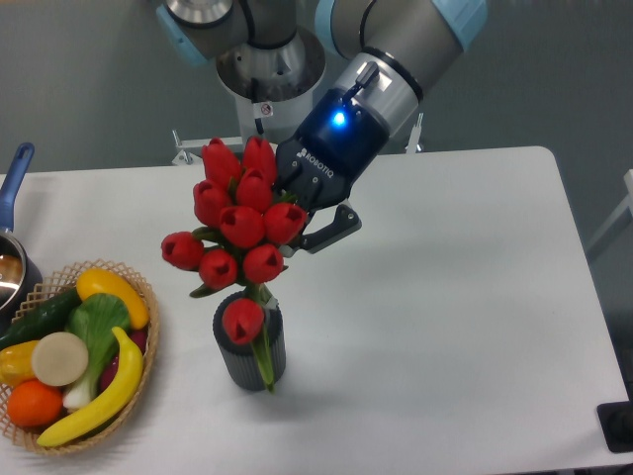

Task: Pick up the flowers from the vase
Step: 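Lift the gripped tulips straight up out of the black vase, then carry the held tulips up and away from the vase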

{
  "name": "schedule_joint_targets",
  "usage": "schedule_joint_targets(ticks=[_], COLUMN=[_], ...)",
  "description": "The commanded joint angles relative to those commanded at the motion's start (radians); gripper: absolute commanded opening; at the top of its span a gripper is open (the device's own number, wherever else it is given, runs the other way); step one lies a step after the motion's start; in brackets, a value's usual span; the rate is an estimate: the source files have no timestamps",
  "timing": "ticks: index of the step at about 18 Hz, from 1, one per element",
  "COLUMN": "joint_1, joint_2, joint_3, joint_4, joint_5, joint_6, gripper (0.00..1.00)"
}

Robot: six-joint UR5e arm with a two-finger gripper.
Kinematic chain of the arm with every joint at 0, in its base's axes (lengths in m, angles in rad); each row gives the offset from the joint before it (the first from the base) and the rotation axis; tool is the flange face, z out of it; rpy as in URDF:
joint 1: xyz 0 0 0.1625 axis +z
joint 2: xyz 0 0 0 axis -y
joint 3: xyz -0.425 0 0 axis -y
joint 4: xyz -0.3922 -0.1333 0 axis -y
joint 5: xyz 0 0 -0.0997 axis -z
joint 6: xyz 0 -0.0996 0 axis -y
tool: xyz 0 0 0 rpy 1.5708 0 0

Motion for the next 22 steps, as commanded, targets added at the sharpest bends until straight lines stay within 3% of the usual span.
schedule_joint_targets(ticks=[14, 22], joint_1=[0.187, 0.275], joint_2=[-0.014, -0.015], joint_3=[-0.014, -0.086], joint_4=[0.000, 0.002], joint_5=[-0.054, -0.054], joint_6=[0.021, 0.106], gripper=[0.43, 0.43])
